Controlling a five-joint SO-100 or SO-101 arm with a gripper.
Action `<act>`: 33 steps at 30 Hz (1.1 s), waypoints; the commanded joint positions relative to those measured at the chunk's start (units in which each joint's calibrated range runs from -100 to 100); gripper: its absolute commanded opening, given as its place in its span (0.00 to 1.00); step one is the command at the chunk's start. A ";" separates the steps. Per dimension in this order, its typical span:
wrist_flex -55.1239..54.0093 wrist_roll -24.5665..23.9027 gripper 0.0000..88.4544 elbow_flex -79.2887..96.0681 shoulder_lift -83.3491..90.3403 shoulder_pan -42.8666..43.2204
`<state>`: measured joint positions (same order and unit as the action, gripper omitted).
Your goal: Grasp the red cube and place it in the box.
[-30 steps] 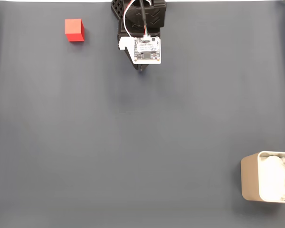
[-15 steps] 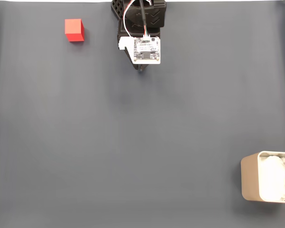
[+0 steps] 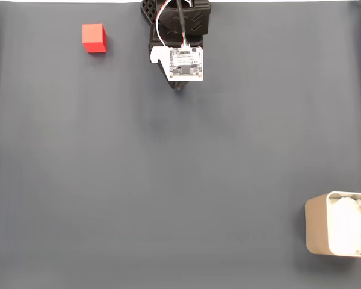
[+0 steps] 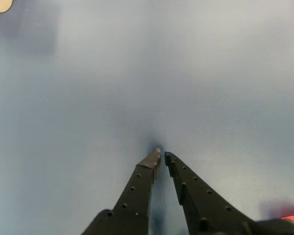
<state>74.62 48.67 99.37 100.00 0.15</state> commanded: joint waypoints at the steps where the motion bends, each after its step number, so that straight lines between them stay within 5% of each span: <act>1: 1.12 -0.44 0.00 0.45 0.00 -0.43; 11: -0.44 -0.68 0.00 0.45 0.00 -0.43; 17: -11.67 -1.07 0.00 -4.84 -1.82 -0.72; 23: -19.62 0.49 0.00 -25.01 -12.13 0.06; 33: -15.44 0.10 0.00 -63.51 -35.01 -0.29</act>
<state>57.20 49.06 46.84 69.60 0.15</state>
